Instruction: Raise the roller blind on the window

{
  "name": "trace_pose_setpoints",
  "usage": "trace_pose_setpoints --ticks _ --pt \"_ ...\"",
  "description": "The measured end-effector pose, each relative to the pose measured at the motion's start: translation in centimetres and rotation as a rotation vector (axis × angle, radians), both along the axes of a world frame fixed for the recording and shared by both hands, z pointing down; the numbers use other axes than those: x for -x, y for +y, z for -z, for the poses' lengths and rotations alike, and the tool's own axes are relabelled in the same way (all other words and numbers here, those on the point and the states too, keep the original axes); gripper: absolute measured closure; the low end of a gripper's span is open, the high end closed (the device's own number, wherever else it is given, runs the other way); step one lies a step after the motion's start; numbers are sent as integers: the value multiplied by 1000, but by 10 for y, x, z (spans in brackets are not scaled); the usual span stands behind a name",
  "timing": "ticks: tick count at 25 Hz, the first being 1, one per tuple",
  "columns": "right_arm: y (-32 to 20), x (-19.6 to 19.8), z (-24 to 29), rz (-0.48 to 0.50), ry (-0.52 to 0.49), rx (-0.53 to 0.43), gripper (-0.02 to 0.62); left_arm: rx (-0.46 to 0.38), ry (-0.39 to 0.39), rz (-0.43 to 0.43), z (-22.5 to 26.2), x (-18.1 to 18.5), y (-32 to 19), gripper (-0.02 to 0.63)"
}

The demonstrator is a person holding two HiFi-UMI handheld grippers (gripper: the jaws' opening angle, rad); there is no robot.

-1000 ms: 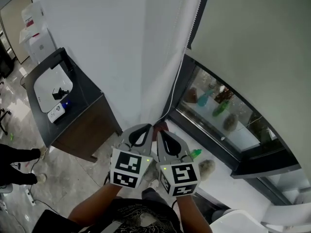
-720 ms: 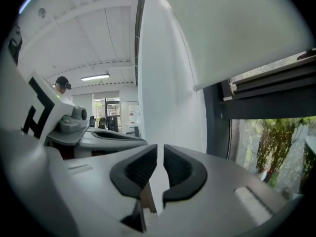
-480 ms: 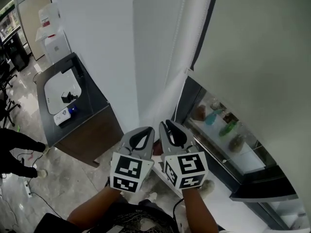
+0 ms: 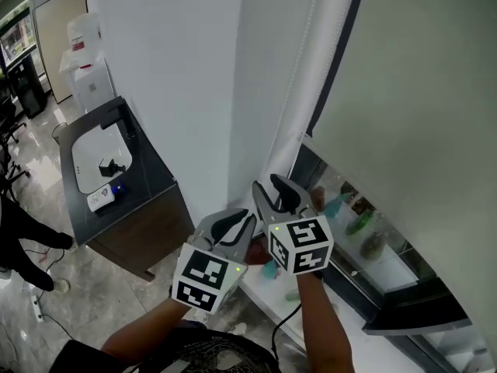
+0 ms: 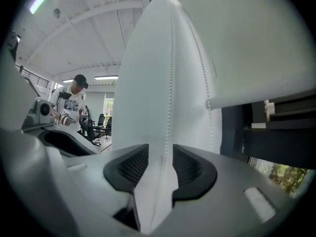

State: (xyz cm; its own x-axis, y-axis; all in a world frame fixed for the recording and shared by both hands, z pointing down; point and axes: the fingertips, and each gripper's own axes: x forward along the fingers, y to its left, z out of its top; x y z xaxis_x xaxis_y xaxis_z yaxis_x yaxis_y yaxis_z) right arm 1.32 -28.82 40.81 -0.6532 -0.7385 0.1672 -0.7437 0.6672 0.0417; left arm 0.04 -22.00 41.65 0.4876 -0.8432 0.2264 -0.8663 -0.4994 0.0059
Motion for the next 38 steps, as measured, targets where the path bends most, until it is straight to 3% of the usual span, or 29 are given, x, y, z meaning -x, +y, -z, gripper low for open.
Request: trace_pose_setpoints --ticks 10,17,20,29,31,38 --pt "-6 9 0 164 17 8 466 -17 21 -16 8 3 2 560" --pt "-11 7 1 293 21 24 529 -23 23 -5 10 11 -1 560" --pt "-10 8 1 292 22 21 574 -31 24 2 13 14 -3 560" --pt "9 -1 2 171 -33 18 575 -81 12 3 39 5 -18 560" --pt "18 -7 3 148 -46 16 575 -85 11 -15 46 -3 -22 535" --pt "40 -26 4 100 -1 -6 575 -100 17 -77 63 -31 -39 511"
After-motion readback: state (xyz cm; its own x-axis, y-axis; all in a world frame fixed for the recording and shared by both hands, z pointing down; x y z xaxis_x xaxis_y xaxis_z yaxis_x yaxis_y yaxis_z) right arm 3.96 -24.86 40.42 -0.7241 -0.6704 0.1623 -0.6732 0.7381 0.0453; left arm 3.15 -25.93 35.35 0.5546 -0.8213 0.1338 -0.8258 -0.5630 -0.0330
